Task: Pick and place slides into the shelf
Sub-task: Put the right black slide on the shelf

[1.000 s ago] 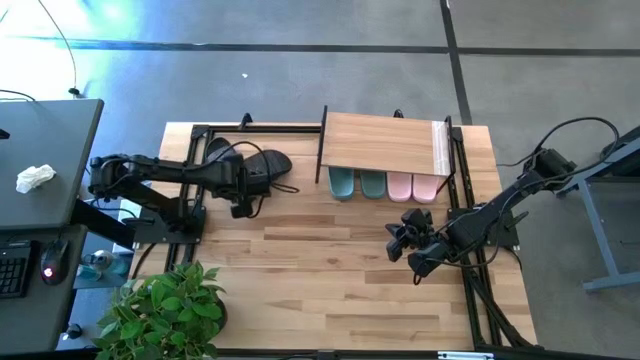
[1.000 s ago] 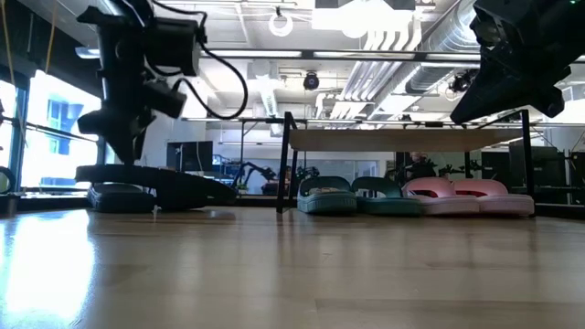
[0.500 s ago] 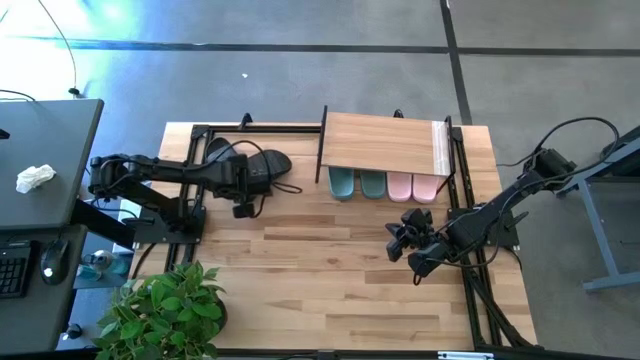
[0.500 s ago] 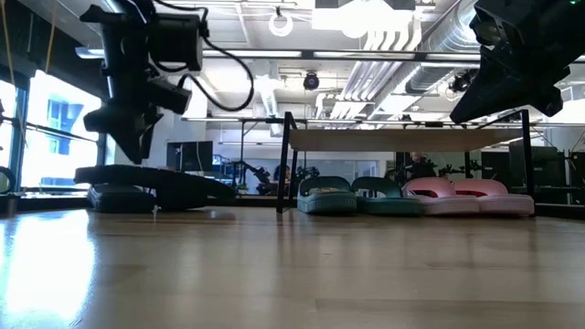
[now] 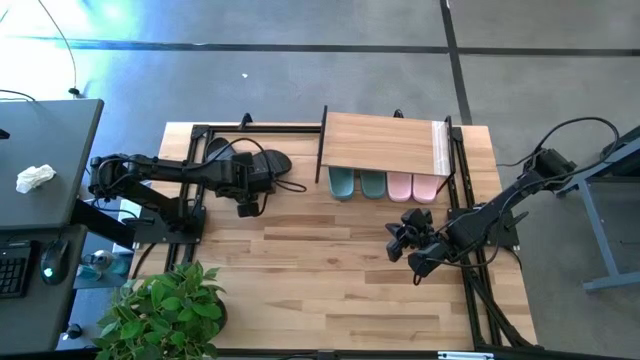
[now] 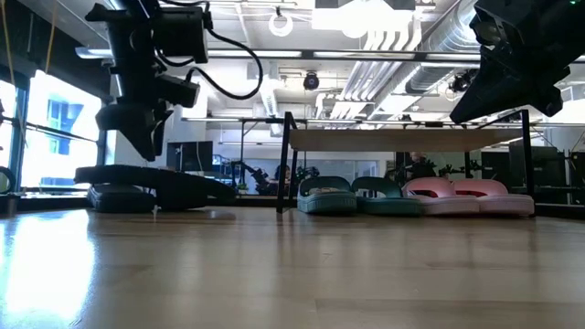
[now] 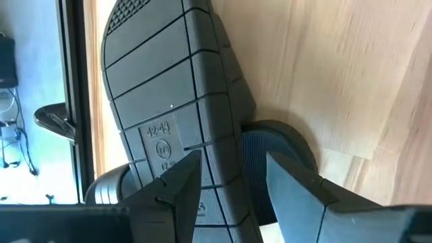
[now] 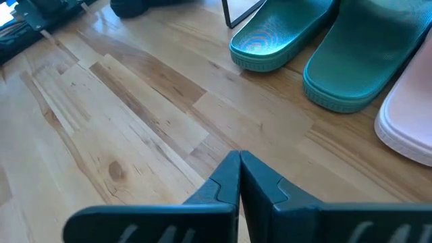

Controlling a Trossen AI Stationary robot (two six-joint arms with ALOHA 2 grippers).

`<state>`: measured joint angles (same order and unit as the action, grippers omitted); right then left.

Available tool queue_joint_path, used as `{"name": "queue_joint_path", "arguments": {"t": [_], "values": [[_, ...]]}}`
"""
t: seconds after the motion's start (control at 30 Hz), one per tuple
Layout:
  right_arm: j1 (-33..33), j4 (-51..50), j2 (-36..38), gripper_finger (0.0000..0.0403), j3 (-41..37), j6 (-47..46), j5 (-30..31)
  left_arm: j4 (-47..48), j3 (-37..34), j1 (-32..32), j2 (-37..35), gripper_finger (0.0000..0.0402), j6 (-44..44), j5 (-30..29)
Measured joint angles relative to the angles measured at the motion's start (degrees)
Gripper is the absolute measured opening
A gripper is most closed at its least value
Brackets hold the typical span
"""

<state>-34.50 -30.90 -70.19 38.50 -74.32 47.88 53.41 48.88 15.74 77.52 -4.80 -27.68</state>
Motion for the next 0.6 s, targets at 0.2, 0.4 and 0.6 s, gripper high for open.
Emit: {"name": "queue_joint_path", "arguments": {"t": [0.2,0.4,0.6], "values": [[0.00,0.07,0.00,0.0000,0.00,0.00,-0.02,2.13,1.76,-0.01,0.02,0.0152,0.96,0.15],[0.00,0.05,0.00,0.0000,0.00,0.00,-0.02,6.56,7.41,-0.01,0.02,0.0152,-1.46,-1.14],[0.00,0.20,0.00,0.0000,0.00,-0.15,-0.07,6.64,8.95,0.60,0.02,0.0155,0.97,-1.04]]}}
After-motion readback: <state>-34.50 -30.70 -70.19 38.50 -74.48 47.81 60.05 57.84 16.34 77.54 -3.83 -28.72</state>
